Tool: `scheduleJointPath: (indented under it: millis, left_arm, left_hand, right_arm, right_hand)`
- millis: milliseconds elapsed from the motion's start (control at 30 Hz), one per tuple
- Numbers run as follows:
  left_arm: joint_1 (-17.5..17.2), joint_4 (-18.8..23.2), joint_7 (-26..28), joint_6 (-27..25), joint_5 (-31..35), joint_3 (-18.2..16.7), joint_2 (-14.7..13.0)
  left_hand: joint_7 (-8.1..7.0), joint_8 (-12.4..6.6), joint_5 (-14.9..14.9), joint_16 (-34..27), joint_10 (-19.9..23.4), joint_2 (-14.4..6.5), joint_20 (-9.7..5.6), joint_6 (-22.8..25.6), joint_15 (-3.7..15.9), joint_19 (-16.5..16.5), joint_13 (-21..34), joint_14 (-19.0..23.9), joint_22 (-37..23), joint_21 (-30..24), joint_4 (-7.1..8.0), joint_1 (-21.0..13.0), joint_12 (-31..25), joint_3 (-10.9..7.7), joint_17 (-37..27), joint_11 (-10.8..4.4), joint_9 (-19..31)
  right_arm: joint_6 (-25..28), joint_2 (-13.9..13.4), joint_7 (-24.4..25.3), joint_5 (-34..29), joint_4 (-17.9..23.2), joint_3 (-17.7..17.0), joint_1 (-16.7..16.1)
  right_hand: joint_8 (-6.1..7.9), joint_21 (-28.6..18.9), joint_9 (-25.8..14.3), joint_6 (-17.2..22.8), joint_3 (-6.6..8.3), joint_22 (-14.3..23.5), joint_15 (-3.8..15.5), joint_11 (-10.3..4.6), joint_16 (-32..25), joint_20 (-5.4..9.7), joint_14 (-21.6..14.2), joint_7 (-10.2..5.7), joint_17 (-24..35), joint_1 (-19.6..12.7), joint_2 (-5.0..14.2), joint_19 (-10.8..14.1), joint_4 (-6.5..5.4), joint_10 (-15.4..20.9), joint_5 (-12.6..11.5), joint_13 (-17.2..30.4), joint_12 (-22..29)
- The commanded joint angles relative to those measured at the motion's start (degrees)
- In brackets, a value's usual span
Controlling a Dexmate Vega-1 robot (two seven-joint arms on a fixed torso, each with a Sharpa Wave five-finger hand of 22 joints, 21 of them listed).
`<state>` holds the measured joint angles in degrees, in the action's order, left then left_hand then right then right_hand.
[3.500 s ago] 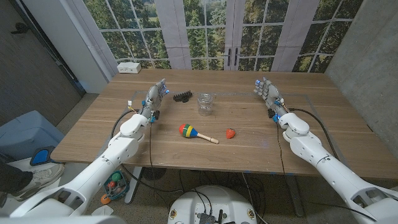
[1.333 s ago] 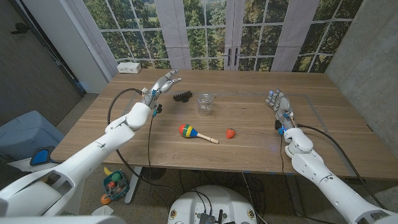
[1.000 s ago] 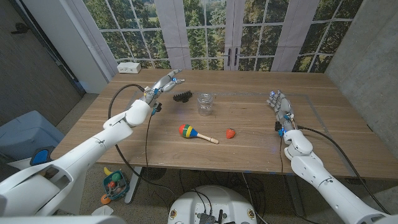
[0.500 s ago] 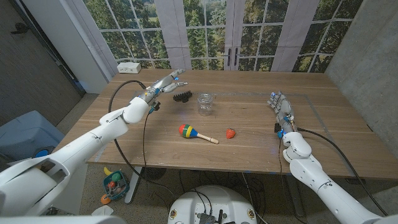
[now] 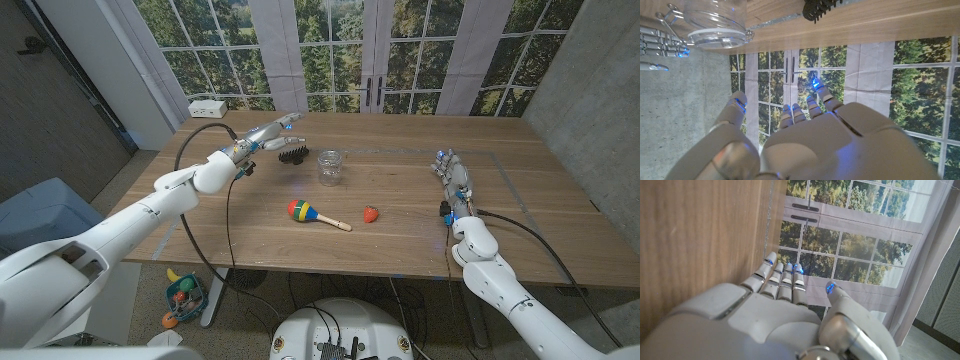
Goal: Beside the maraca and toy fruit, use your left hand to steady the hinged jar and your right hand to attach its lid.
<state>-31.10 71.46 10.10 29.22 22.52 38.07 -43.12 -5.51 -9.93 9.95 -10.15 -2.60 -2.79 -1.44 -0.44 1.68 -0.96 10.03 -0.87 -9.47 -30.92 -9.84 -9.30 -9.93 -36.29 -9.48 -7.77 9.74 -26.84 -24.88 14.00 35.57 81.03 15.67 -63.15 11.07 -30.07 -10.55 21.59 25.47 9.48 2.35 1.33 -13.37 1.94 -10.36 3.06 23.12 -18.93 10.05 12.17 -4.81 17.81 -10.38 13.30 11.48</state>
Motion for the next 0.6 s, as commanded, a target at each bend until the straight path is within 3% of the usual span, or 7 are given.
scheduleJointPath:
  millis: [33, 600]
  left_arm:
    - [2.7, -1.4, -0.5, 4.0, 5.1, 1.7, -0.8]
    - [6.4, -1.8, 0.0, 7.4, 13.3, 4.2, -1.5]
  left_hand:
    - [-0.12, -0.05, 0.0, 0.2, -0.6, 0.7, -0.03, -0.6, 3.39, -0.6, 0.1, -0.6, -0.3, 0.2, -0.06, -0.1, 0.0, 0.11, -0.2, 0.01, 0.3]
    - [-0.53, -0.45, -0.1, 0.0, -3.1, 3.0, 0.13, -3.9, 3.38, -0.9, 0.2, -1.5, -0.4, 1.4, -0.76, -1.5, 0.0, 1.24, -0.3, -0.25, 0.5]
  right_arm:
    - [-1.9, 1.0, 1.8, -1.0, 1.1, -0.4, -2.1]
    - [-4.8, 2.6, 2.4, -1.2, 0.5, -1.0, -3.6]
  right_hand:
    - [0.36, 0.1, -0.1, 0.4, 0.02, 0.1, -0.20, 0.13, -0.2, 1.85, -0.5, 0.06, 0.1, 0.3, -0.14, 0.6, 0.32, 0.5, 0.1, 0.1, 0.5]
    - [0.33, 0.5, -0.1, 0.6, -0.08, 0.1, -0.45, 0.08, -0.4, 1.68, -0.7, 0.08, 0.1, 0.6, -0.18, 0.8, 0.54, 0.7, 0.2, 0.0, 0.5]
